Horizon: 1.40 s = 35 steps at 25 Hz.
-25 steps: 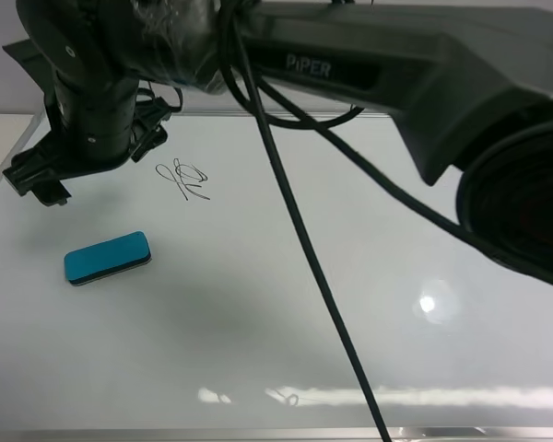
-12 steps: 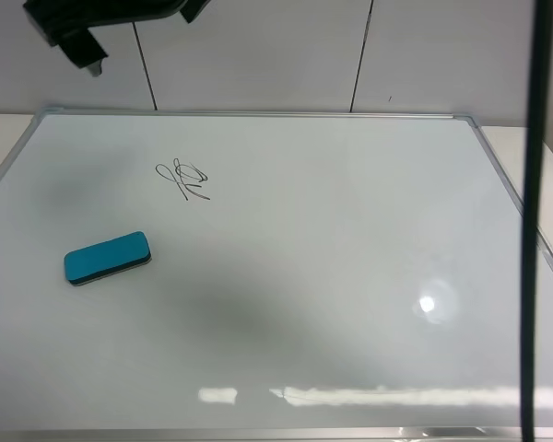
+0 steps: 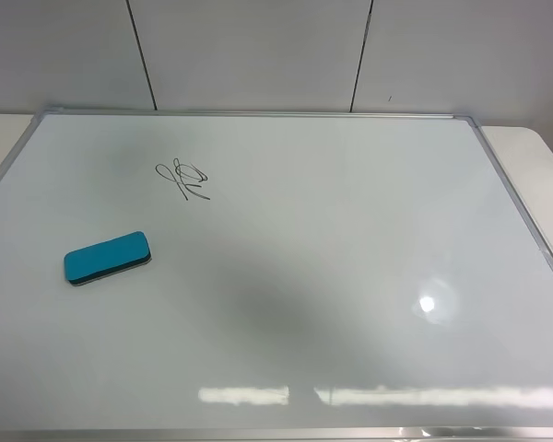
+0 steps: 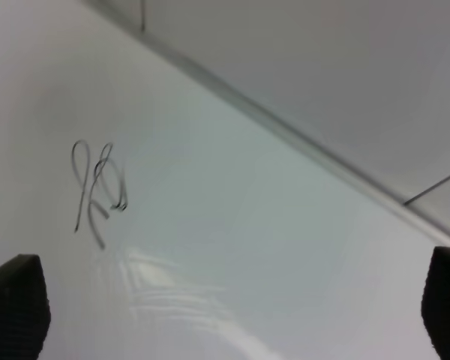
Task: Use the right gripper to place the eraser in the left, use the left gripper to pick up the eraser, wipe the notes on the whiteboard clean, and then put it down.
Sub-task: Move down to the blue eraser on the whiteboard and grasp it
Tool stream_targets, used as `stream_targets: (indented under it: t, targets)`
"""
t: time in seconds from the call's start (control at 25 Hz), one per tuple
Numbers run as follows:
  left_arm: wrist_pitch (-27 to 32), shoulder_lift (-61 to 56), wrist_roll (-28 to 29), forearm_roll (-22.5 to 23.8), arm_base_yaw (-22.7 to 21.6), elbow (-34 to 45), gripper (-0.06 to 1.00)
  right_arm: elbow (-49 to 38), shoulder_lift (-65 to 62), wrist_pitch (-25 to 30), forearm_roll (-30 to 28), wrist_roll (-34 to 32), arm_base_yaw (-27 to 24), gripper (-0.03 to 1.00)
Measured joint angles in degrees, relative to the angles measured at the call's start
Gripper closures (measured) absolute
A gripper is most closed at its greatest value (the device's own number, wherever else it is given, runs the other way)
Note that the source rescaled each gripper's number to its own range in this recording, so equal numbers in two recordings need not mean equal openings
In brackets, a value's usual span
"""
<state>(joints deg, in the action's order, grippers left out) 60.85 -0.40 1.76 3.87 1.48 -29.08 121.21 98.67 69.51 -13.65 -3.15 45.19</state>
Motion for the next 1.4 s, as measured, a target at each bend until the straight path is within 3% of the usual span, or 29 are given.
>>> stream_targets:
  t: [0.24, 0.4, 0.6, 0.8, 1.04, 1.12, 1.32, 1.4]
  targets:
    - [0.0, 0.0, 0.0, 0.0, 0.0, 0.0, -0.06, -8.0, -13.6, 0.0, -1.6, -0.1, -0.7, -0.03]
    - [0.0, 0.0, 0.0, 0.0, 0.0, 0.0, -0.06, -18.1, -25.4, 0.1, -5.7, -4.2, -0.7, -0.03]
    - [0.0, 0.0, 0.0, 0.0, 0.0, 0.0, -0.06, -31.2, -41.1, 0.1, -6.4, -10.4, -0.7, -0.03]
    - [0.0, 0.0, 0.0, 0.0, 0.0, 0.0, -0.06, -44.1, -57.5, 0.1, -1.3, -16.4, -0.7, -0.03]
    - [0.0, 0.0, 0.0, 0.0, 0.0, 0.0, -0.06, -60.0, -70.8, 0.1, 6.1, -14.6, -1.6, -0.03]
    - [0.0, 0.0, 0.0, 0.0, 0.0, 0.0, -0.06, -64.3, -74.0, -0.5, 8.6, -11.0, -4.8, -0.03]
    - [0.0, 0.0, 0.0, 0.0, 0.0, 0.0, -0.06, -73.8, -82.4, -2.8, 14.0, 0.6, -21.3, -0.03]
    - [0.0, 0.0, 0.0, 0.0, 0.0, 0.0, -0.06, -76.9, -86.8, -4.1, 14.9, 2.1, -25.1, -0.03]
